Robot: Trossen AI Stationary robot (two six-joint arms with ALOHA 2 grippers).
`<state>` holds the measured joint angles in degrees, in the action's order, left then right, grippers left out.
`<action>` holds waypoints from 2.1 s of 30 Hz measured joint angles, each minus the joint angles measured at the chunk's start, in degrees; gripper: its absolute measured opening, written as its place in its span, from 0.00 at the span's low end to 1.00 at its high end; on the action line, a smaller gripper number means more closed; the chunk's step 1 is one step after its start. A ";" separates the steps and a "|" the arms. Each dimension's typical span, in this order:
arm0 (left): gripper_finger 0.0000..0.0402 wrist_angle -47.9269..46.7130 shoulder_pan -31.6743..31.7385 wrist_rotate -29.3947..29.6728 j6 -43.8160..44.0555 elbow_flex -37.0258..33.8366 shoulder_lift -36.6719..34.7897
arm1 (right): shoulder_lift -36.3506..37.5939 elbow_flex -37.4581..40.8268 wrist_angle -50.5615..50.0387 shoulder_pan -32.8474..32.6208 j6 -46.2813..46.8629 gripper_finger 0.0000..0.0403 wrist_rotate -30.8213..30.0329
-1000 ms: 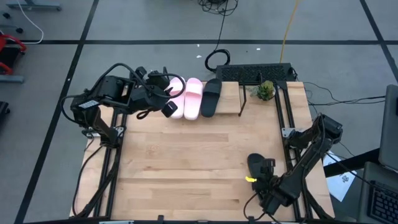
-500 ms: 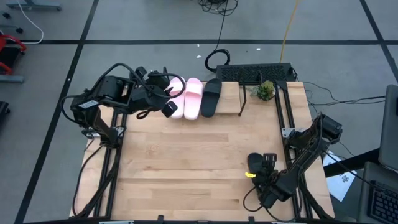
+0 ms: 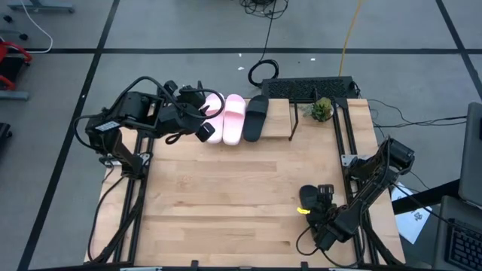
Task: Pick and place slides into the shelf
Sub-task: Put the black slipper on the shelf
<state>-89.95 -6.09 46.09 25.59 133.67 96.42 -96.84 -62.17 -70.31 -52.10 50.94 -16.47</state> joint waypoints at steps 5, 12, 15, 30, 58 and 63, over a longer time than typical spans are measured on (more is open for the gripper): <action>0.32 0.00 0.00 0.00 0.04 0.00 0.00 | 0.00 0.00 0.76 0.02 -4.27 0.52 -0.07; 0.32 0.00 0.00 0.02 0.11 0.00 0.00 | 0.00 0.00 4.17 0.18 -6.45 0.52 -0.20; 0.32 0.00 0.00 0.02 0.17 0.00 0.00 | 0.00 0.00 4.18 0.61 -6.66 0.52 -0.23; 0.32 0.02 0.00 0.02 0.19 0.00 0.00 | 0.00 0.00 4.15 4.72 -6.78 0.31 -3.04; 0.32 -0.02 0.52 3.65 -1.73 0.00 0.00 | 13.73 -27.14 2.83 30.36 -15.84 0.00 -32.93; 0.32 -0.02 0.82 3.56 -1.72 0.00 0.00 | 13.22 -26.78 17.54 47.09 -33.96 0.00 -31.91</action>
<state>-89.97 -5.27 49.65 23.87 133.67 96.42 -83.62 -88.96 -52.76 -5.00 16.98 -48.38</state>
